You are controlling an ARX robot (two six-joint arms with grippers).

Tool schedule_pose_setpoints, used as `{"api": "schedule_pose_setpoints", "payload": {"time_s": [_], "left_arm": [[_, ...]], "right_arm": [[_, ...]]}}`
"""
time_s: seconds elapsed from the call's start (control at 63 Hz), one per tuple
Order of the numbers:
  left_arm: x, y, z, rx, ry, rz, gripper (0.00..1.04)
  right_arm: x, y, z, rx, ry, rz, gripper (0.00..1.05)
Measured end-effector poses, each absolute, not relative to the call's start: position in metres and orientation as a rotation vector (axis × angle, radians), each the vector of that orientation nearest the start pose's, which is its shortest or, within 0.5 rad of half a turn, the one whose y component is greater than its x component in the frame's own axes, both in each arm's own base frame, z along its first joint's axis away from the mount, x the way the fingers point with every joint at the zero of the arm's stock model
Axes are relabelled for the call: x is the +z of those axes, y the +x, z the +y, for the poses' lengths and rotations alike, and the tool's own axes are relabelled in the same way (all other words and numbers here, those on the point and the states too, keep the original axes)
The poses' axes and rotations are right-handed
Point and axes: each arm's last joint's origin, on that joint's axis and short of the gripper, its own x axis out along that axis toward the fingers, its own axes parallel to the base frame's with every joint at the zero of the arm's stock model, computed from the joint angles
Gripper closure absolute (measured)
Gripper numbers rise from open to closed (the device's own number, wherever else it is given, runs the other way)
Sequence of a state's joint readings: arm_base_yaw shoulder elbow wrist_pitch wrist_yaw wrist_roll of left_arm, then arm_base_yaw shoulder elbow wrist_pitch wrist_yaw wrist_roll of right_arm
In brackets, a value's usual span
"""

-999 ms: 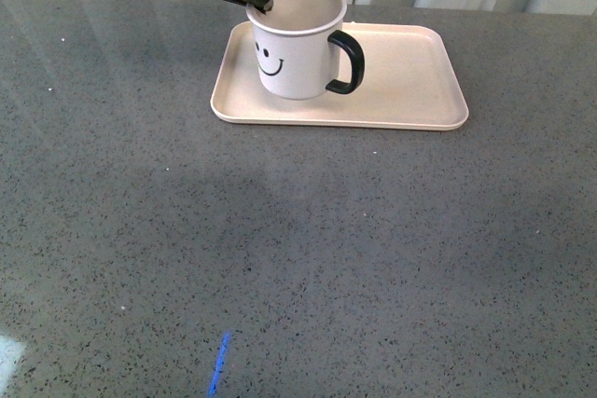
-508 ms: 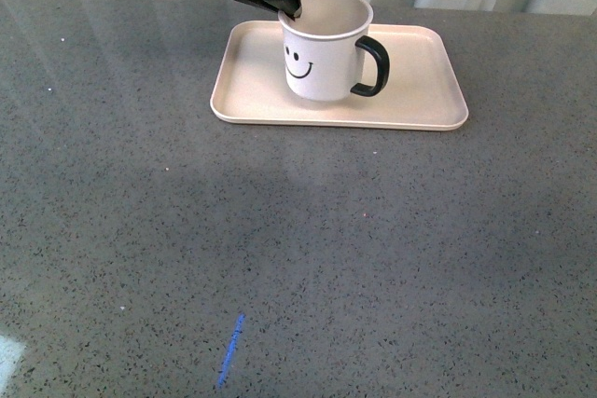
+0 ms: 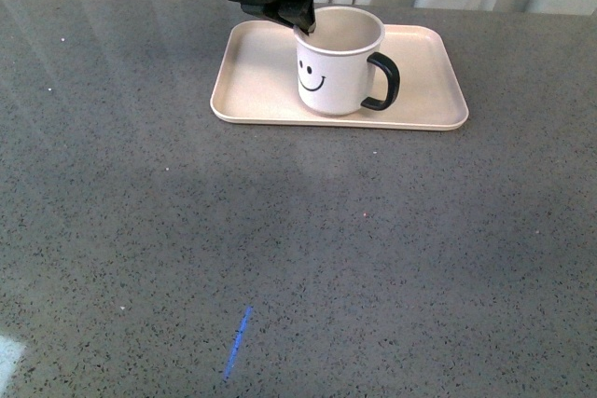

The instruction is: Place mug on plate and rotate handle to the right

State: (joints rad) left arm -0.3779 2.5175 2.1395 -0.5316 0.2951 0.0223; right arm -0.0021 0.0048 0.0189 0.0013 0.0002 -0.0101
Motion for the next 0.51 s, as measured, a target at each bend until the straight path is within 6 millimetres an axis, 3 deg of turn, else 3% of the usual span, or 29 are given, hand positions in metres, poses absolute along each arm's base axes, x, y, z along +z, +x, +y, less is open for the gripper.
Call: {"api": "schedule_pose_setpoints", "payload": {"time_s": [0.508], "left_arm": [[0.1473,0.5029,-0.2152,-0.641,0.069,0.918,1.03]], "right_arm": [[0.1697,0.0968,-0.0002,-0.002,-0.01,-0.016,0.09]]}}
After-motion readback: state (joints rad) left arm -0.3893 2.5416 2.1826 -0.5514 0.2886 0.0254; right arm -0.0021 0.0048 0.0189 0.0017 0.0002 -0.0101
